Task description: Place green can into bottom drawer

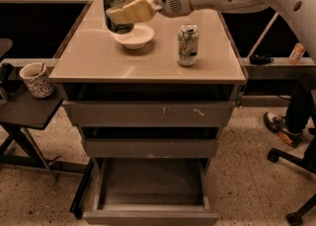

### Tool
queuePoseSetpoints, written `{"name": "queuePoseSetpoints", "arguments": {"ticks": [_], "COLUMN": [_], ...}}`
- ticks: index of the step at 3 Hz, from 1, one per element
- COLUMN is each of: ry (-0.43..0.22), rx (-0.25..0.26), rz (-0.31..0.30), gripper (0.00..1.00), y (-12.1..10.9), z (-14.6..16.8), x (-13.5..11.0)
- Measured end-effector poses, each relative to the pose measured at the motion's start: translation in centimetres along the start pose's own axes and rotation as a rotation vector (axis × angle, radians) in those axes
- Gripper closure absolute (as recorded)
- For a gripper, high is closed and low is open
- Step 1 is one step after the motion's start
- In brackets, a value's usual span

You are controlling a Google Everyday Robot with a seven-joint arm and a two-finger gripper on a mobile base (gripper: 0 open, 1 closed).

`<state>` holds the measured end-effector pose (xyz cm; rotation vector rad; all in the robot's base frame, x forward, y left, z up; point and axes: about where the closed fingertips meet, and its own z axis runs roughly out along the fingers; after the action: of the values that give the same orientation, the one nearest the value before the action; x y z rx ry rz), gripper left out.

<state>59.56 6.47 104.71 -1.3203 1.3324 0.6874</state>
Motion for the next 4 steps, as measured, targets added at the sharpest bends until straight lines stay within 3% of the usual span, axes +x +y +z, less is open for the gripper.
{"name": "queuePoseSetpoints", "arguments": {"ticks": [1,2,3,4], "ry": [-0.058,-0.119,-0.007,0.160], "rx": [0.045,0.092,0.018,-0.107], "rz": [-0.022,-0.031,0.055,0.186], "gripper": [1.00,1.00,1.00,1.00], "y": [1.8,5.3,12.5,17.8], "z": [0.4,0.5,2.5,4.0], "x": [0.8,4.2,15.1,24.0]}}
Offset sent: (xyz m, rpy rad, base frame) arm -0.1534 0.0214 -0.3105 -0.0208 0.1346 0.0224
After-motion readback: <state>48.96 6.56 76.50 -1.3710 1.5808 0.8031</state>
